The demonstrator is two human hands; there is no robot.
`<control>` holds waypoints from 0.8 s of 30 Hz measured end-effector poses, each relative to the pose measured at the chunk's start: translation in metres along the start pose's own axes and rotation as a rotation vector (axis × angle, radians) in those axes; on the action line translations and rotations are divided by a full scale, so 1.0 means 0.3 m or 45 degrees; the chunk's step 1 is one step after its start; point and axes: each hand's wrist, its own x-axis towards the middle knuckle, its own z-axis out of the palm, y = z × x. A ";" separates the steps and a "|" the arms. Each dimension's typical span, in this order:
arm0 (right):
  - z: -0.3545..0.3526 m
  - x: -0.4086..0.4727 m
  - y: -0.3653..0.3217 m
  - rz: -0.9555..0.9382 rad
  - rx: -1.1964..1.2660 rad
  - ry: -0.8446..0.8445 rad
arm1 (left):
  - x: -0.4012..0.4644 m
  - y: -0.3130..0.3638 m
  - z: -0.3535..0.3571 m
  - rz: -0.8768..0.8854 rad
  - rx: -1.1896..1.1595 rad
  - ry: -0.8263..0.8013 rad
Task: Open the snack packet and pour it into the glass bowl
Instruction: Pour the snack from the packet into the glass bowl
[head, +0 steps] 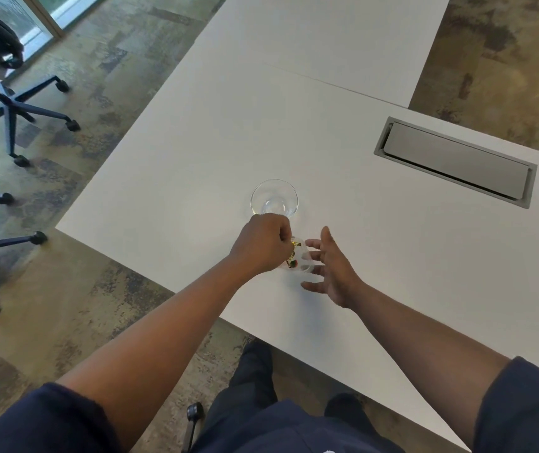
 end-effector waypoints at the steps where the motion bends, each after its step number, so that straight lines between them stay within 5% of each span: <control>1: -0.004 0.009 -0.004 0.044 0.128 -0.011 | 0.004 0.019 -0.013 0.041 -0.014 -0.009; 6: -0.003 0.024 -0.036 0.132 0.535 -0.147 | 0.022 0.083 -0.070 0.143 -0.194 -0.045; 12: -0.006 0.031 -0.090 0.157 0.678 -0.216 | 0.038 0.099 -0.093 0.216 -0.121 -0.073; 19: -0.008 0.051 -0.102 0.090 0.628 -0.126 | 0.041 0.091 -0.110 0.266 -0.060 -0.097; 24: -0.021 0.070 -0.134 -0.044 0.590 0.154 | 0.049 -0.007 -0.117 -0.001 -0.440 -0.183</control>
